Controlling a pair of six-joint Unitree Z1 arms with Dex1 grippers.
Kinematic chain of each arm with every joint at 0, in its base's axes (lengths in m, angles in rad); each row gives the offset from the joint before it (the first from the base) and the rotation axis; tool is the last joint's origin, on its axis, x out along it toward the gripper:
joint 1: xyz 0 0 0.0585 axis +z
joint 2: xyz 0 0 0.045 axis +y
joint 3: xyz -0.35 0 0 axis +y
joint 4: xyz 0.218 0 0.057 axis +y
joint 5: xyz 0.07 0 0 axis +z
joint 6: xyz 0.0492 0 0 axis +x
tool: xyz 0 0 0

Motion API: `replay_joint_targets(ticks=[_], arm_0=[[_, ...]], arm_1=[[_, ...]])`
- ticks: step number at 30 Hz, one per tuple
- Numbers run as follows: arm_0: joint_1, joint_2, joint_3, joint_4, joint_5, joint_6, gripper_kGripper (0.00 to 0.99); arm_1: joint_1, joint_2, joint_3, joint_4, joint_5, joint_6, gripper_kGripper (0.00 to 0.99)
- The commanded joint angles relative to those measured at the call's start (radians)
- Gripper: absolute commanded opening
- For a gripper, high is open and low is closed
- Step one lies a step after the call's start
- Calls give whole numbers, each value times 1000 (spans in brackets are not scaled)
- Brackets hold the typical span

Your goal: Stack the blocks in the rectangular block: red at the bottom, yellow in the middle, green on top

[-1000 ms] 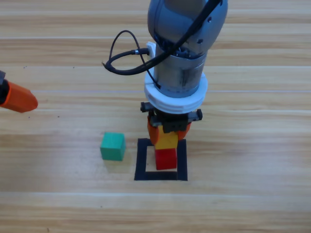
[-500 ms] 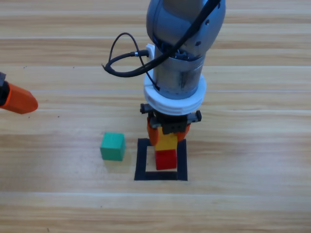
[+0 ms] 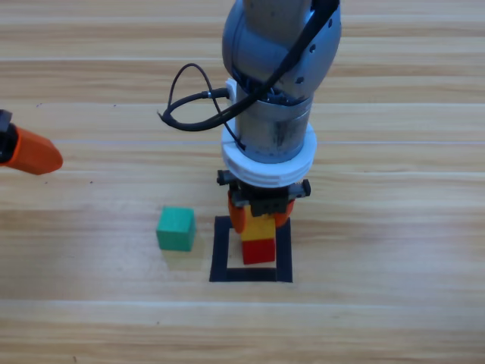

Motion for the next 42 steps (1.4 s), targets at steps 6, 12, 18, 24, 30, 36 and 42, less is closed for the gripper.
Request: replay_joint_targets(ticks=[6,12,18,24,30,36,42], arm_0=[[23,-7,29,-8,-13,0,966],[28,-7,28,-38,-13,0,965],[92,154,-18,-129,-79,-7,965],[91,362,-38,-212,-94,-44,965],[91,526,-54,-256,-75,-82,962],[77,583,-70,-267,-86,-79,959],[72,632,-115,-247,-128,-73,959]], arm_1=[[27,11,-33,10,-17,-74,990],[27,-224,-76,10,-108,-305,990],[-22,-506,141,-14,-140,-593,990],[-99,-723,661,-332,184,-872,990],[-101,-756,872,-502,228,-909,990],[-99,-781,929,-553,213,-909,990],[-101,-790,946,-566,216,-912,990]])
